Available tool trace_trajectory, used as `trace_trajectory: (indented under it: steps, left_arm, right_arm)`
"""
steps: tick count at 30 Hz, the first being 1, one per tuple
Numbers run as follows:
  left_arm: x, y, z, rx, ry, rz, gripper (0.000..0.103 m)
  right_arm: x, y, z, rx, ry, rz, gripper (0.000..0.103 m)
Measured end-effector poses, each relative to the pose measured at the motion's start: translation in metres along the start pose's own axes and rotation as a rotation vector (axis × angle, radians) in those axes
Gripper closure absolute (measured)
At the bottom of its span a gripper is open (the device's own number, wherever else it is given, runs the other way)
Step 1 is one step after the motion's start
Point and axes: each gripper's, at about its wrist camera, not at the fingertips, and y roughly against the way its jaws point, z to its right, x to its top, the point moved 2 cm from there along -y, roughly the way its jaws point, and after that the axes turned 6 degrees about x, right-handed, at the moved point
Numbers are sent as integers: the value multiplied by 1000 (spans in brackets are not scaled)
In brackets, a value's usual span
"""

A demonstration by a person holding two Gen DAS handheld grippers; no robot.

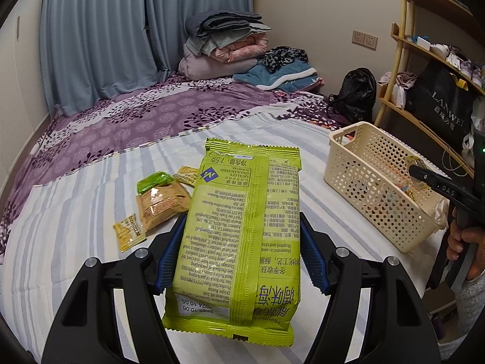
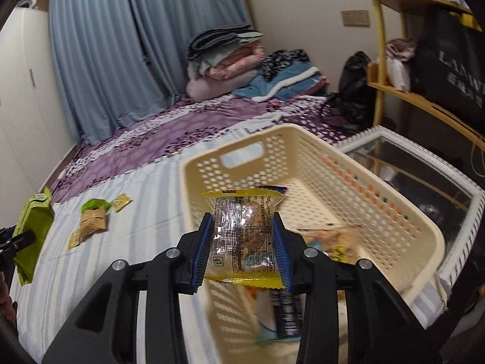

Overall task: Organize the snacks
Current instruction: 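Carry the granola bar into the basket and open the right tool while the left tool carries the green bag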

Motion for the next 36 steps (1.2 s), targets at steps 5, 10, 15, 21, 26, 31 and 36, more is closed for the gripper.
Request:
trace_trajectory:
  steps: [5,10,15,21,26,31,36]
  left_arm:
    - [6,-2,16,-14,-25,1,33]
    - [12,-5,32,-33,-47,2,33]
    - [21,-8,53,-60,-83,10,33]
    - [41,-15,87,-103,-137,31,33]
    - [56,-25,121,-139,-183,43,32]
    - [69,-37,154,-189,-217,42,32]
    - [81,-50,188,-235,-251,42,32]
  right_arm:
    - [-7,1,25,-38,-56,0,63]
    - [-9,5,35,-48,-74,17,61]
    - [-9,9,45,-56,-105,38,42]
    - [-13,16,50,-52,-127,58,27]
    - [-15,20,54,-74,-111,75,23]
    - [-15,24,61,-85,-113,86,23]
    - [-16,27,66,-88,-115,95,23]
